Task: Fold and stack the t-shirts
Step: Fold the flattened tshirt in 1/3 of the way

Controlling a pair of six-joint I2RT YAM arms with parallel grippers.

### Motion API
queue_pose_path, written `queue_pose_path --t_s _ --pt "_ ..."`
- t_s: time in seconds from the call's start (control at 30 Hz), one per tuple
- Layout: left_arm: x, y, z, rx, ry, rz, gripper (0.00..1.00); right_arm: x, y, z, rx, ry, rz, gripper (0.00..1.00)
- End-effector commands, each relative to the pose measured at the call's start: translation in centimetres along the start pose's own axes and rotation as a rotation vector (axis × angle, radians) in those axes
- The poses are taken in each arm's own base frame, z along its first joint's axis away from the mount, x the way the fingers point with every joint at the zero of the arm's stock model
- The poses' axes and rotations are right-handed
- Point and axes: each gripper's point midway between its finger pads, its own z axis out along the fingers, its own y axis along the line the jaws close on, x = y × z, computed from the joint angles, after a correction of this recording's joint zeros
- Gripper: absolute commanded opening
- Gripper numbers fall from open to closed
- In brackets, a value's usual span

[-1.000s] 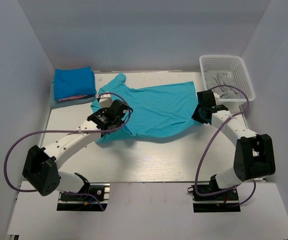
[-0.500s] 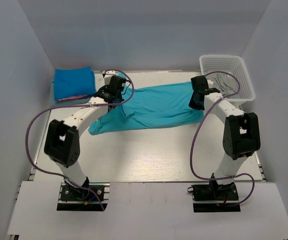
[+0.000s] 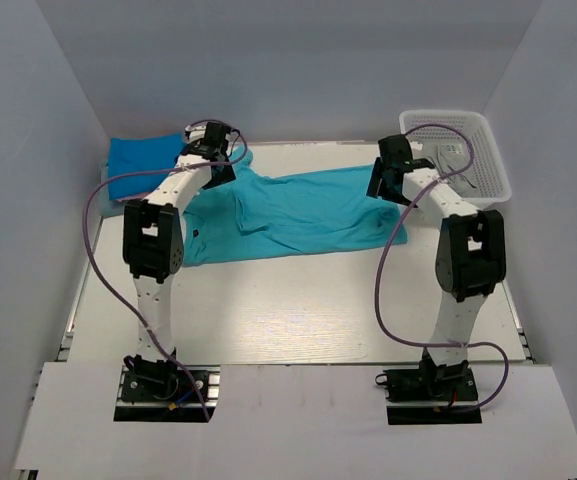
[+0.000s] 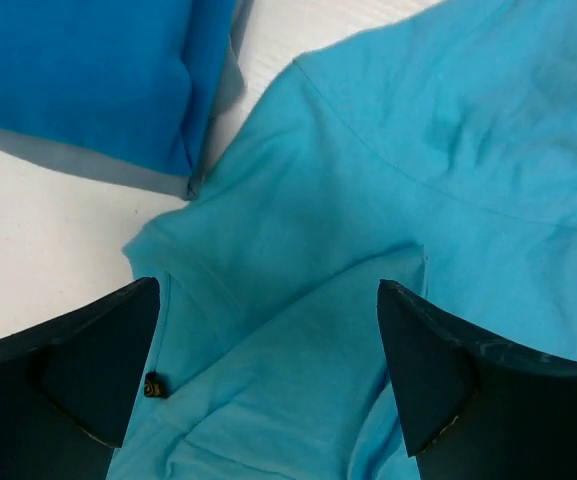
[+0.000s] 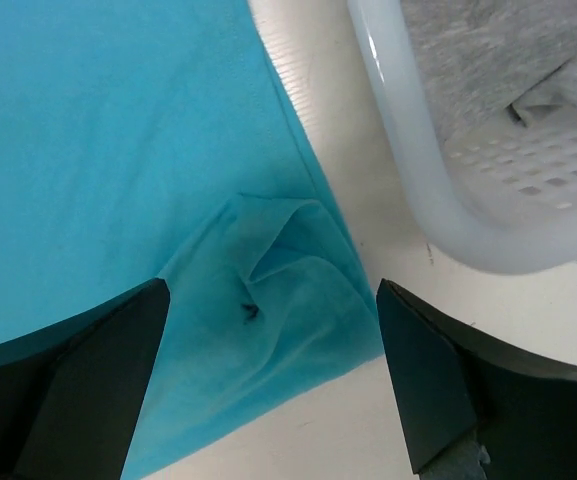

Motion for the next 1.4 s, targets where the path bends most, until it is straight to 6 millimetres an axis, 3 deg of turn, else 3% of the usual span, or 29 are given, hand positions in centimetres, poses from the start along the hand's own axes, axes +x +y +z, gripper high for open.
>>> queue_pose_path --t_s 0.0,0.03,0.07,0.1,0.13,0.17,0.2,0.27,0.3,0.37,0.43,0.5,0.63,0.67,0.7,0.8,0.83,0.9,0.93,0.97,1.0,1.03,1.17,1.23,1.27,1.3,1.33,1.37 --pt "-0.5 0.8 -5.0 0.072 0.005 -0.023 0.99 -0.2 0.5 -3.5 -0.102 -0.054 -0.006 0.90" --pt "-0.2 1.0 -5.3 0.087 -0.004 -0.032 0.99 0.1 1.3 -4.4 -0.172 -0.048 -0.002 0.90" --pt "0.5 1.5 -5.7 0.086 0.000 -0.068 0.99 2.0 1.5 -3.5 -0.193 -0.034 -0.016 0.90" --pt "2.6 2.7 -6.7 0.080 0.020 -0.067 0.99 2.0 1.8 -4.2 -0.225 -0.048 -0.017 0.90" --pt "3.2 2.5 -7.1 0.123 0.020 -0.087 0.99 2.6 3.0 -4.4 -0.298 -0.036 -0.030 0.90" --pt "4.1 3.0 -7.4 0.133 0.023 -0.088 0.99 3.7 3.1 -3.8 -0.310 -0.019 -0.038 0.90" --pt "6.3 4.3 -7.7 0.121 0.043 -0.108 0.99 4.3 3.2 -3.4 -0.316 -0.001 -0.046 0.90" --pt "7.7 4.4 -7.6 0.154 0.043 -0.127 0.99 4.3 4.0 -3.1 -0.334 0.013 -0.049 0.90" --pt "9.8 5.0 -7.1 0.145 0.080 -0.138 0.99 4.9 4.2 -2.4 -0.334 0.041 -0.049 0.90" --pt "12.0 5.3 -6.4 0.142 0.119 -0.136 0.99 5.7 4.7 -1.2 -0.340 0.073 -0.038 0.90" --pt "12.9 5.5 -5.9 0.127 0.140 -0.133 0.99 6.4 4.7 -0.2 -0.330 0.097 -0.015 0.90" --pt "15.3 6.2 -4.7 0.081 0.212 -0.118 0.99 7.2 4.3 0.8 -0.309 0.118 -0.010 0.90" --pt "18.8 9.1 -4.3 -0.054 0.289 -0.103 0.99 10.3 3.2 1.8 -0.258 0.210 -0.016 0.90" --pt "20.8 10.2 -4.2 -0.083 0.324 -0.089 0.99 10.4 2.9 1.6 -0.240 0.207 0.004 0.90" --pt "21.9 11.2 -4.6 -0.117 0.350 -0.079 0.99 12.9 2.0 1.8 -0.218 0.252 -0.007 0.90" --pt "25.4 14.2 -6.4 -0.203 0.426 -0.115 0.99 14.1 0.6 0.3 -0.207 0.238 0.022 0.90" --pt "26.7 15.2 -7.0 -0.229 0.447 -0.124 0.99 15.7 -0.3 0.1 -0.177 0.270 0.025 0.90" --pt "26.5 16.9 -8.9 -0.266 0.426 -0.119 0.99 16.4 -1.2 -1.6 -0.183 0.262 0.027 0.90" --pt "26.8 17.8 -9.6 -0.301 0.411 -0.126 0.99 18.7 -2.3 -1.9 -0.166 0.298 0.016 0.90" --pt "26.6 17.9 -10.1 -0.304 0.394 -0.186 0.99 19.2 -2.5 -2.4 -0.168 0.296 0.009 0.90" --pt "25.7 16.8 -11.1 -0.225 0.387 -0.236 0.99 17.8 -1.9 -4.3 -0.236 0.234 0.027 0.90" --pt "25.9 16.7 -11.7 -0.198 0.399 -0.248 0.99 19.9 -2.6 -4.6 -0.237 0.266 0.017 0.90" --pt "22.7 15.6 -14.5 -0.047 0.306 -0.355 0.99 18.6 0.3 -8.6 -0.419 0.132 -0.127 0.90" --pt "21.0 15.8 -15.4 -0.017 0.239 -0.396 0.99 16.6 2.1 -10.7 -0.477 0.045 -0.221 0.90" --pt "19.4 15.9 -16.3 0.017 0.180 -0.427 0.99 14.7 4.6 -12.4 -0.561 -0.042 -0.280 0.90" --pt "18.6 15.9 -16.7 0.033 0.152 -0.442 0.99 14.1 5.8 -13.5 -0.612 -0.090 -0.333 0.90" --pt "18.3 16.0 -17.0 0.044 0.140 -0.441 0.99 14.8 7.7 -14.8 -0.684 -0.110 -0.413 0.90" --pt "17.1 15.3 -17.2 0.089 0.116 -0.466 0.99 13.6 10.2 -16.9 -0.756 -0.184 -0.453 0.90"
